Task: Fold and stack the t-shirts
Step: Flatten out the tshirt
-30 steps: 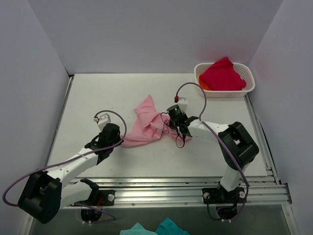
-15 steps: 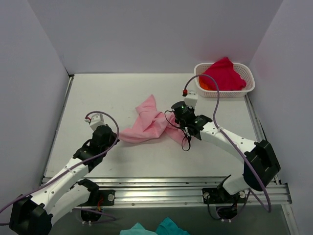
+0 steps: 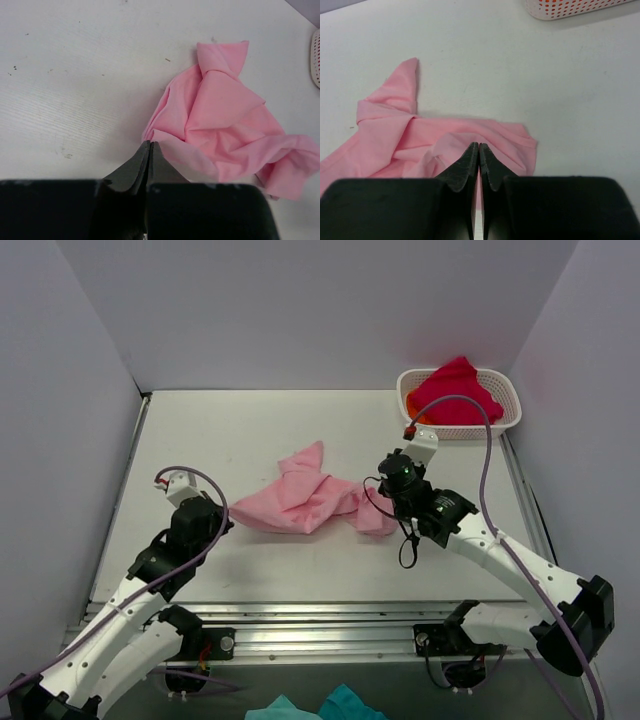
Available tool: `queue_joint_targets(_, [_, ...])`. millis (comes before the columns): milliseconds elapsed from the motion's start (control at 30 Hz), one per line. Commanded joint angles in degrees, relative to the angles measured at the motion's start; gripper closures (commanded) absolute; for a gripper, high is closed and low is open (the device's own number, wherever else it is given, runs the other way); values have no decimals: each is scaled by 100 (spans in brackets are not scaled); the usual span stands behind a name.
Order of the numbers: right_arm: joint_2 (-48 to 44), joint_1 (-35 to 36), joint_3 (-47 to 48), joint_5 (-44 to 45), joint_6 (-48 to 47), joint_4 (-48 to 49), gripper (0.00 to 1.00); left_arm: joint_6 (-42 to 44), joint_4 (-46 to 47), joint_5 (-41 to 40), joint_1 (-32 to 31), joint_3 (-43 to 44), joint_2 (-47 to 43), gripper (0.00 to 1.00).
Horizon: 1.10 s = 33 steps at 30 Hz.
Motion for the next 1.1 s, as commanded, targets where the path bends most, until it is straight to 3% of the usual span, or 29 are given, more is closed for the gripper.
queue_joint_targets(0, [-260,27,-69,250,-112,-138,100,133,-231,-233,-33,454,-148,98])
queue_joint_targets(233, [-366,27,-138,-13,-192,11,100,204,-354,-286,-41,595,-272,98])
queue_joint_targets(267, [-331,27,-182,-92,-192,37,87,204,-345,-259,-41,587,-263,98])
queue_joint_targets(300, [-270,27,-226,-206,-131,72,66,195,-337,-242,-41,560,-254,98])
queue_joint_targets(333, [-130,36,-296,-303,-87,116,13,178,-319,-233,-41,490,-237,98])
queue_joint_targets(367, [-67,45,-532,-574,-69,230,0,151,-302,-181,-41,438,-228,98])
queue_joint_targets(600, [513,71,-1237,-1217,300,1302,0,107,-100,-145,-41,182,-210,98])
queue_joint_targets(1067, [1612,370,-833,-1245,301,1628,12,169,50,-207,-68,42,-52,98])
